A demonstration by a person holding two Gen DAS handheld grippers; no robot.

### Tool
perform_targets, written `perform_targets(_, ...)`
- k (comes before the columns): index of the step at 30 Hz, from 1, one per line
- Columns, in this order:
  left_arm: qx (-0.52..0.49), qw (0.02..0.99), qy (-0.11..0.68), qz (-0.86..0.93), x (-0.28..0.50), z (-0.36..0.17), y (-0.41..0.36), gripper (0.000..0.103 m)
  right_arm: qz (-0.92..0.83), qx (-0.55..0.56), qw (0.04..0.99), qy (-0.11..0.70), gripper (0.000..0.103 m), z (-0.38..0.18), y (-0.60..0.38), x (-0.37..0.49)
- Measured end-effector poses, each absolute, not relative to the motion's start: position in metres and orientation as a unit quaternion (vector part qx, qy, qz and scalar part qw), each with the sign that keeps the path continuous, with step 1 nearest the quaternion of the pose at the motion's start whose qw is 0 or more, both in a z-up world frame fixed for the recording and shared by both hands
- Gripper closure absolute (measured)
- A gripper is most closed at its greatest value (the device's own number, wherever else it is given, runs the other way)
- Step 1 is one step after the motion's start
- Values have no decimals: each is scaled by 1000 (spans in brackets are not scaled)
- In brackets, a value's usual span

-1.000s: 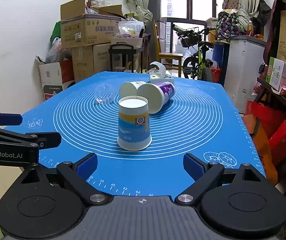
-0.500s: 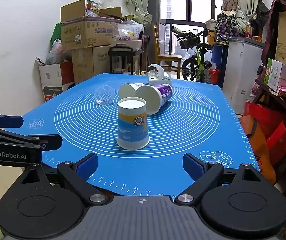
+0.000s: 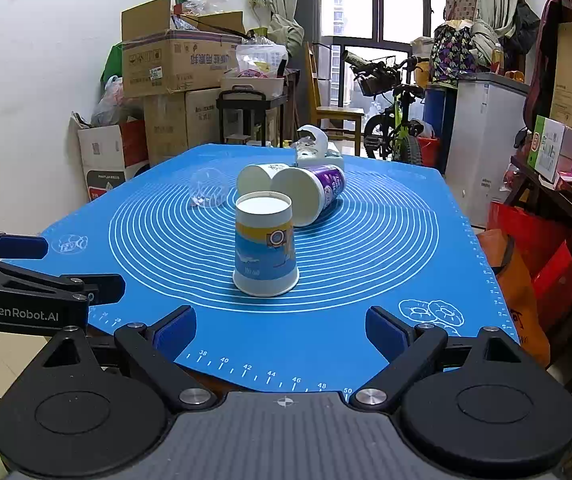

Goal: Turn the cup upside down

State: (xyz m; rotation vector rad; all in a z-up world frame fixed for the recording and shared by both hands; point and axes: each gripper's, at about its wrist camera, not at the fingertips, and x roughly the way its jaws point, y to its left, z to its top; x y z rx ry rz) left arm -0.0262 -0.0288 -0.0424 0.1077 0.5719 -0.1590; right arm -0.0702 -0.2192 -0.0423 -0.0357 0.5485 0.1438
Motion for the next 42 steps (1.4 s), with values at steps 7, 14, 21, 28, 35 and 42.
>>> perform_targets(7,52,953,288,-79,-26,-44,-28,4,71,-17,960,270,11,-42,-219,-70)
perform_targets(14,51,953,290,-79,-26,-44,-28,4,70,-16,960,271,11,-43,-220,-71)
perform_targets(21,53,952,289,-79,-26,-45,-29,4,69,-15,960,270,11,-43,-221,-71)
perform_targets(28,52,953,289,-79,-26,-45,-29,4,68,-14,960,271,11,-43,-221,-71)
perform_targets(35,52,953,289,-79,-26,-44,-29,4,68,-14,960,270,11,-44,-221,-71)
perform_targets(42,56,953,288,-81,-28,-45,-30,4,67,-13,960,270,11,-44,-222,-71)
